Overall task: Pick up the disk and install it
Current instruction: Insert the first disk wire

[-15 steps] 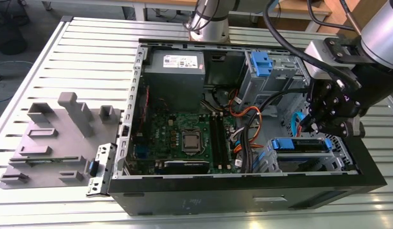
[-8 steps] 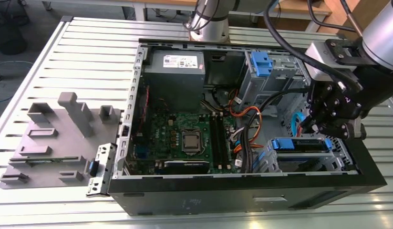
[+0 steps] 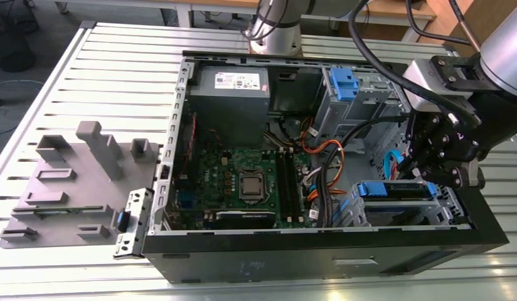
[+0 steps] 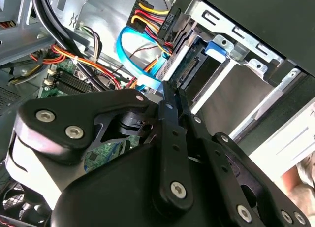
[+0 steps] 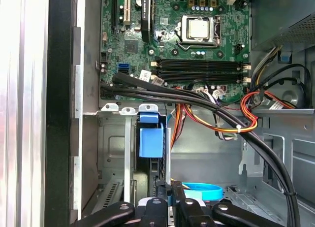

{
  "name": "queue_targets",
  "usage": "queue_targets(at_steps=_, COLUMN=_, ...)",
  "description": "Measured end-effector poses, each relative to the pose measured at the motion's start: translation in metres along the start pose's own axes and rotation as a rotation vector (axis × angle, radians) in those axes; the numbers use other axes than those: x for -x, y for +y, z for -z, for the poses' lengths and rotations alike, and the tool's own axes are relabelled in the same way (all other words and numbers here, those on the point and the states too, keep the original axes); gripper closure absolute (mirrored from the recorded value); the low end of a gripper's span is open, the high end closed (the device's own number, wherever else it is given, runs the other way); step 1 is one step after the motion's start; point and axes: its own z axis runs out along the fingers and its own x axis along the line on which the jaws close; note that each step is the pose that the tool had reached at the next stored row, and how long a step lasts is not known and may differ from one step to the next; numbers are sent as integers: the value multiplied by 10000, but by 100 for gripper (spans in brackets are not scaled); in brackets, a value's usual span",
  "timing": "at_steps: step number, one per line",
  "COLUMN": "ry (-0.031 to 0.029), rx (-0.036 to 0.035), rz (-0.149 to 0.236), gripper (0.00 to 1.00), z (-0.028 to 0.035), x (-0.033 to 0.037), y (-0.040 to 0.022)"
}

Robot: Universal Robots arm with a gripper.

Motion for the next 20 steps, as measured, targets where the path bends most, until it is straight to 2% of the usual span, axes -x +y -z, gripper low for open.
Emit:
queue_targets(at_steps=13, ry=0, rx=0, rz=0, gripper=84, z=-15, x=-68, y=0)
queue_targets(at_steps=20, ry=-3, rx=0, rz=0, gripper=84, z=-24, x=-69, y=0)
